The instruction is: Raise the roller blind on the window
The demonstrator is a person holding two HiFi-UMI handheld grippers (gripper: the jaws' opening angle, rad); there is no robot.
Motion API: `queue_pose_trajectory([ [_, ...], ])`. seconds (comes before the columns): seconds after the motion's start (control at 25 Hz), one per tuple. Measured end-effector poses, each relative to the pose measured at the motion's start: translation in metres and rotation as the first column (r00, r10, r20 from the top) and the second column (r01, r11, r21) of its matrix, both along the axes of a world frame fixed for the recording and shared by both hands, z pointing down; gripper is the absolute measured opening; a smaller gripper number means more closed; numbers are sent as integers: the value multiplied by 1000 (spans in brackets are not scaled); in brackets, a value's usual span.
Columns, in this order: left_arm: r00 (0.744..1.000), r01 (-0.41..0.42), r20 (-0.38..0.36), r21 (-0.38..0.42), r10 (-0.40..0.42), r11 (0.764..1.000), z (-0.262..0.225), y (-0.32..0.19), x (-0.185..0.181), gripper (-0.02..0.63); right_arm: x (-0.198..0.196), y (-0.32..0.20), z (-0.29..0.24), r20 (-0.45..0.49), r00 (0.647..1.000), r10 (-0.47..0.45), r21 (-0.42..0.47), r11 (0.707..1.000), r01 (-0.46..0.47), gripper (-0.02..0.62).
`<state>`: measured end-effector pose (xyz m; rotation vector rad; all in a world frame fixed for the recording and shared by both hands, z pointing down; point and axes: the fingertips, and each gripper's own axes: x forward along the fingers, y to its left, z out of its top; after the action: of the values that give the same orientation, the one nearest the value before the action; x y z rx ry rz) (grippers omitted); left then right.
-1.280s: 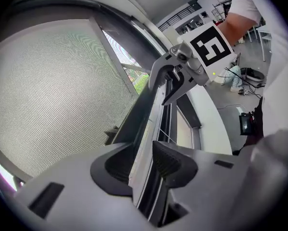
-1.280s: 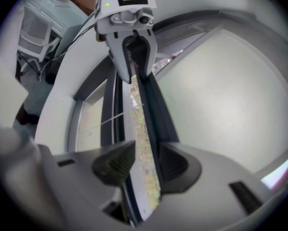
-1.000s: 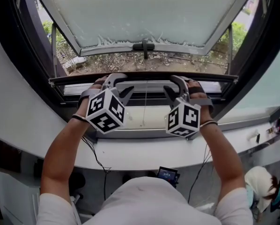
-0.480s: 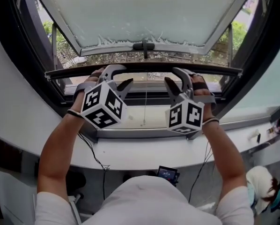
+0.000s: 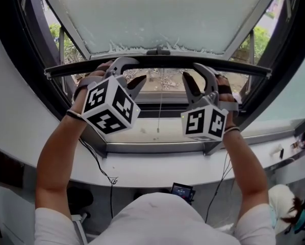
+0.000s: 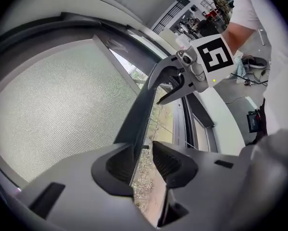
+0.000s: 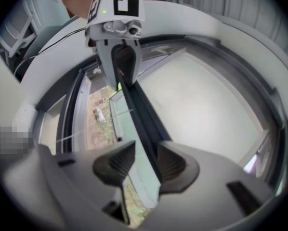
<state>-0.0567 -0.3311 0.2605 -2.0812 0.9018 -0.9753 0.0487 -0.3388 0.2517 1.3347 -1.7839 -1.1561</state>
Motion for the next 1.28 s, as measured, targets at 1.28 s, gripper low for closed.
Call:
queue_pose_trajectory([
  [1.28, 1000, -14, -24, 101, 16, 995, -78, -2, 1, 135, -11, 37, 30, 162, 983, -82, -26, 996, 88, 150],
])
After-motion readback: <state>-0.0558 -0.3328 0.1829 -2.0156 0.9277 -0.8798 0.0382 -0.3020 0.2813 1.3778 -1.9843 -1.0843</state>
